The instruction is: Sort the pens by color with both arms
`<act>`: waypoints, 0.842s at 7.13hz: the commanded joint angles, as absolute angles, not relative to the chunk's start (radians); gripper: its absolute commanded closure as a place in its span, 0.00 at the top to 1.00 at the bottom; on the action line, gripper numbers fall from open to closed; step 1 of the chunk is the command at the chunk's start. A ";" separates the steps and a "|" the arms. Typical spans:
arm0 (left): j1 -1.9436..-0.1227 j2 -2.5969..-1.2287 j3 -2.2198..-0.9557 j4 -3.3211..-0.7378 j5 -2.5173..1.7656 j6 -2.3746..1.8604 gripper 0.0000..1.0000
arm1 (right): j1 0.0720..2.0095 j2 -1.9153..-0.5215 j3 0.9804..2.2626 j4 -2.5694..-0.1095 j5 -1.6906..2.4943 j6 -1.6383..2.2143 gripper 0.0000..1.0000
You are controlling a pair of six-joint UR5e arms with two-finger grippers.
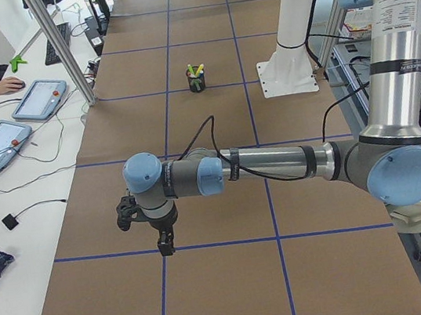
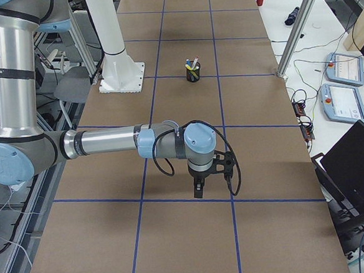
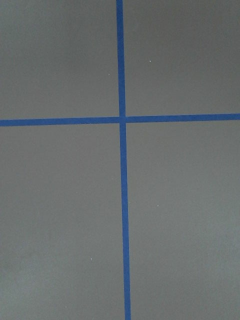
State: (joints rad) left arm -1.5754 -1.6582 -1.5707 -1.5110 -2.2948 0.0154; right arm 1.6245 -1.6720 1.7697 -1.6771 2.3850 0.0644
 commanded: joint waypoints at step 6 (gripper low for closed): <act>-1.574 -1.660 -1.571 -1.509 -2.286 0.015 1.00 | 1.624 -1.671 1.773 -1.677 2.381 0.078 1.00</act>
State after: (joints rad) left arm -1.5741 -1.6586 -1.5708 -1.5096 -2.2892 0.0153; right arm 1.6245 -1.6711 1.7710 -1.6766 2.3826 0.0727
